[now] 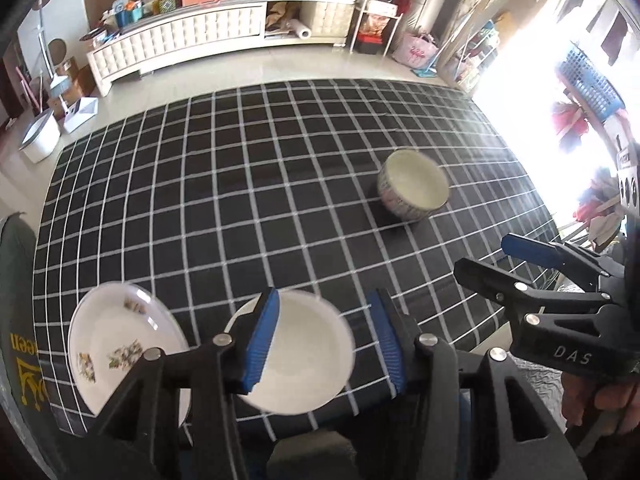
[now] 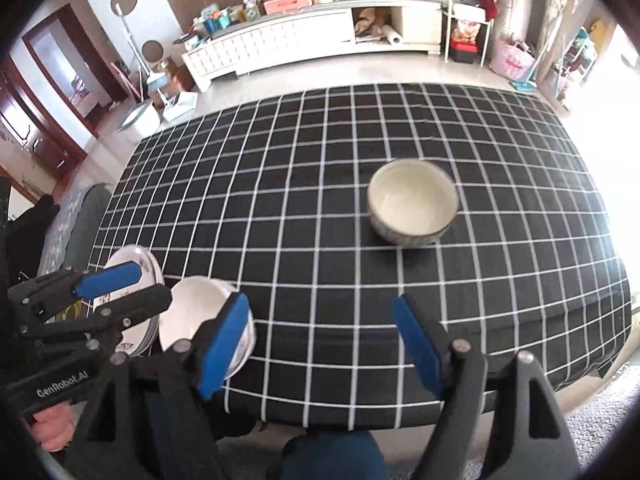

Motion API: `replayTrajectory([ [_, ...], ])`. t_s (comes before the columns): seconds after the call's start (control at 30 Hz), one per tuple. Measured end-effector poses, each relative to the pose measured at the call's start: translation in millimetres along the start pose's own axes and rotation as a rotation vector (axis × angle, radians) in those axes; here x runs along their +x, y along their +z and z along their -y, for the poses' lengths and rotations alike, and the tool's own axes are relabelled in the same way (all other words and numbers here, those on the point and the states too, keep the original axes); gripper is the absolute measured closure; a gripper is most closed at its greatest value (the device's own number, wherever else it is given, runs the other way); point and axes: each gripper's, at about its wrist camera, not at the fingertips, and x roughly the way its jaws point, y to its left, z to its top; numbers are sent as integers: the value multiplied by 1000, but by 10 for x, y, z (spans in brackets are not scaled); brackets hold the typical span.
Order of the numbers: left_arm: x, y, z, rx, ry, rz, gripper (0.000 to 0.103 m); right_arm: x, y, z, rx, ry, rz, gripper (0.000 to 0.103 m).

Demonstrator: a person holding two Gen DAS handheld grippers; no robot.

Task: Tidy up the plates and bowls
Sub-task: 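Reach the left tool to the blue-patterned bowl and grasp its rim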

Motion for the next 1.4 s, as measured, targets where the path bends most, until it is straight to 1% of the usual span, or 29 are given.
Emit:
replayTrajectory([
  [0.13, 13, 184, 184, 17, -1, 15, 58, -104, 108, 198, 21, 14, 34, 22],
  [0.27, 40, 381, 364, 38, -16, 28, 58, -138, 219, 405, 41, 14, 43, 22],
  [0.4, 175, 610, 510, 55, -26, 17, 58, -123, 349, 576, 65, 9, 32, 22],
  [0.53, 328, 806, 642, 74, -51, -1, 58, -62, 488, 763, 110, 33, 12, 22],
  [0.6, 442, 895, 686, 71, -60, -21, 58, -33, 538, 828, 120, 38, 2, 22],
  [0.7, 653, 1014, 705, 43, -129, -68, 58, 69, 637, 979, 146, 40, -24, 22],
  [0.73, 728, 1056, 711, 34, -141, -78, 58, 134, 673, 1035, 160, 59, -36, 22],
  [0.8, 867, 1132, 742, 30, -132, -96, 58, 236, 718, 1110, 181, 94, -54, 22],
  [0.87, 1041, 1198, 758, 27, -113, -112, 58, 379, 768, 1192, 194, 85, -77, 22],
  [1.0, 1343, 1292, 793, 19, -99, -135, 58, 638, 829, 1276, 195, 61, -112, 23],
  [1.03, 1397, 1305, 813, 25, -85, -126, 58, 706, 838, 1296, 199, 67, -121, 26],
  [1.07, 1451, 1314, 833, 36, -81, -122, 60, 762, 843, 1312, 203, 70, -132, 32],
  [1.1, 1515, 1313, 844, 38, -80, -125, 64, 827, 840, 1337, 205, 65, -143, 35],
  [1.13, 1567, 1303, 848, 35, -81, -134, 69, 877, 837, 1336, 199, 58, -152, 42],
  [1.17, 1643, 1310, 847, 26, -87, -149, 72, 931, 834, 1328, 187, 52, -165, 48],
  [1.2, 1705, 1316, 840, 20, -93, -157, 74, 976, 827, 1325, 184, 55, -172, 51],
  [1.23, 1765, 1323, 839, 19, -96, -165, 79, 1005, 825, 1327, 184, 64, -179, 57],
  [1.27, 1813, 1325, 829, 15, -93, -168, 82, 1045, 820, 1333, 186, 70, -188, 61],
  [1.3, 1865, 1322, 823, 14, -94, -173, 83, 1074, 817, 1342, 189, 69, -190, 63],
  [1.37, 1928, 1305, 821, 14, -96, -185, 86, 1111, 821, 1351, 186, 61, -194, 70],
  [1.4, 1957, 1294, 815, 15, -100, -193, 87, 1124, 820, 1352, 186, 53, -200, 71],
])
